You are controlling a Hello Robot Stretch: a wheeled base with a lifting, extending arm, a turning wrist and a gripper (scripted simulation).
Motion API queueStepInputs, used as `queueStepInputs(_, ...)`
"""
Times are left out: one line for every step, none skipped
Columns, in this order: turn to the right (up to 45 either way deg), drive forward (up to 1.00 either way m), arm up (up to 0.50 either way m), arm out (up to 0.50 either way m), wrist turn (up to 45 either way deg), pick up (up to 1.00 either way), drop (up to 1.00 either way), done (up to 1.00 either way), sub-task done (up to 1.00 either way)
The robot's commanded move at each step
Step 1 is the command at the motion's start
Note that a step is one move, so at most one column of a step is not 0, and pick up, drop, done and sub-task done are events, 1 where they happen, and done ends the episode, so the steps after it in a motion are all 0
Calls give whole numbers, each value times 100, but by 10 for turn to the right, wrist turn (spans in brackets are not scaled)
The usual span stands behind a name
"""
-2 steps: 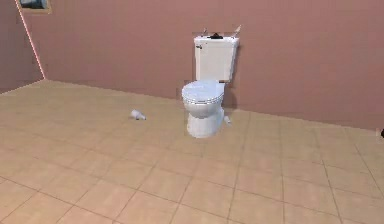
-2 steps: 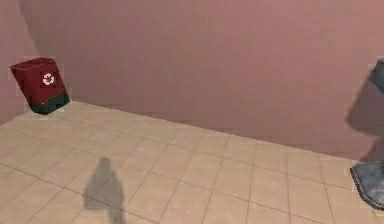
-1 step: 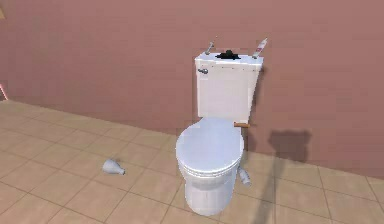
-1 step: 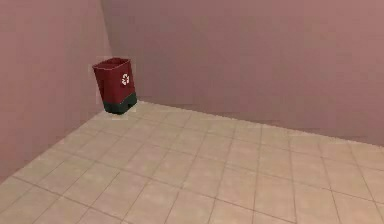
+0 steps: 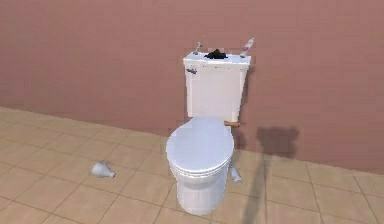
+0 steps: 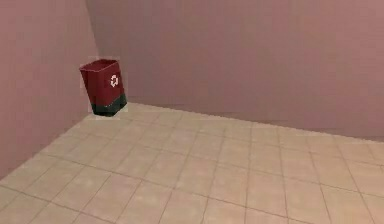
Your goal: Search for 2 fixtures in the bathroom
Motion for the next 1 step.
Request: queueStepInputs(0,15,0,0,0,0,0,0,0)
